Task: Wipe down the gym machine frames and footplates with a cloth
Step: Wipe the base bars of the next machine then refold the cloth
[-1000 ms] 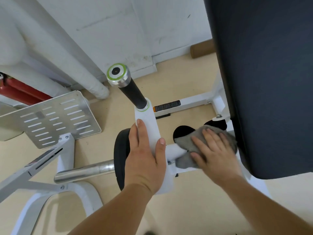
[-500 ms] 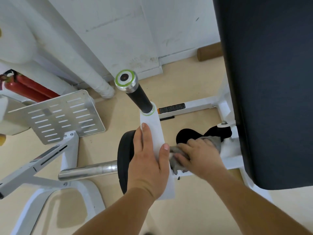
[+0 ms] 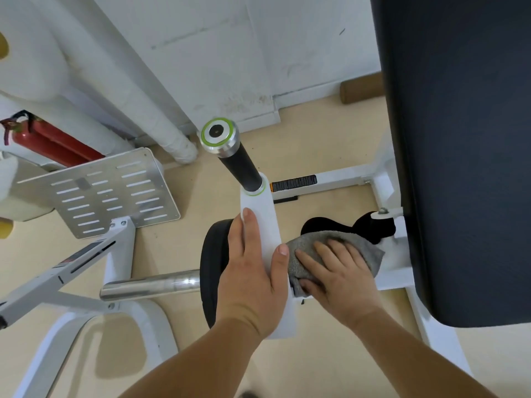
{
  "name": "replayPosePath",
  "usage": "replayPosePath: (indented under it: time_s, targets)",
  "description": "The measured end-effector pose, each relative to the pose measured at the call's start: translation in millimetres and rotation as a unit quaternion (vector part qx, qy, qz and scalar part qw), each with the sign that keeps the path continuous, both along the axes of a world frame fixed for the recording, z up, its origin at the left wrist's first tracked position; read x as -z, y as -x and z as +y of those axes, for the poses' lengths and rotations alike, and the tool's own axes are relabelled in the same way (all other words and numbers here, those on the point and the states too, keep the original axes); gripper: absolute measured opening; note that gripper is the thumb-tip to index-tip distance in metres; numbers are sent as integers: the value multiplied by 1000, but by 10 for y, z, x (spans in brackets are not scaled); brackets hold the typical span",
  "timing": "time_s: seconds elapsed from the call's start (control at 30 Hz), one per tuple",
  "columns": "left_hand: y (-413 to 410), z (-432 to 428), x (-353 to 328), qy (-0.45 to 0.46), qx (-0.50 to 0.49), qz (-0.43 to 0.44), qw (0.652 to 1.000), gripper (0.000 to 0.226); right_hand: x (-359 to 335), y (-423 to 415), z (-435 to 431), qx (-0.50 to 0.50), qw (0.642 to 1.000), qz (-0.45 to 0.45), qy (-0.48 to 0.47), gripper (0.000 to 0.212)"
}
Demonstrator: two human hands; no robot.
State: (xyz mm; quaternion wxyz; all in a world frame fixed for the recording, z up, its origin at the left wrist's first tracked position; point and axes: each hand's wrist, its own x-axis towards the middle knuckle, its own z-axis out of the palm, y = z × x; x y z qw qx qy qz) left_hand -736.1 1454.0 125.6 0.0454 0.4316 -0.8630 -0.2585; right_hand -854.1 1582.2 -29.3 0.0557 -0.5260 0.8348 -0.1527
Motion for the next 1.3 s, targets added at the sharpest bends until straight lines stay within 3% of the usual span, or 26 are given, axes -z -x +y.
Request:
replayPosePath:
  time_s: [0.23, 0.33, 0.43, 0.7, 0.77, 0.87, 0.97, 1.1, 1.2, 1.3]
  targets:
    - [-13, -15, 31, -10, 1, 15, 1000, 80, -158, 289, -303, 153, 988, -21, -27, 48]
    - [-17, -16, 29, -12, 0, 13, 1000, 78, -92, 44, -142, 130, 991, -36, 13, 39]
    - [-16, -14, 22, -20, 1, 6, 1000, 77, -26, -160, 56, 79, 996, -18, 32, 47]
    - [-40, -21, 60, -20, 7, 13, 1000, 75, -139, -544, 251, 129, 981, -78, 119, 32]
    - [-38, -32, 60, -29, 9, 20, 999, 75, -353, -651, 344, 225, 954, -175, 92, 23]
    - [-49, -32, 67, -42, 5, 31, 999, 74, -518, -745, 475, 312, 885, -338, 75, 27]
    - [-50, -39, 52, -46, 15, 28, 998, 75, -638, -793, 569, 332, 860, -375, 99, 25]
    - [-238, -11, 3, -79, 48, 35, 995, 72, -907, -963, 645, 339, 864, -365, 71, 17]
    - [-778, 186, 51, -143, 27, 64, 987, 67, -1086, -1058, 629, 366, 853, -368, 59, 23]
    - [-1408, 453, 156, -148, 43, 3, 988, 62, -1122, -1142, 644, 382, 842, -378, 48, 30]
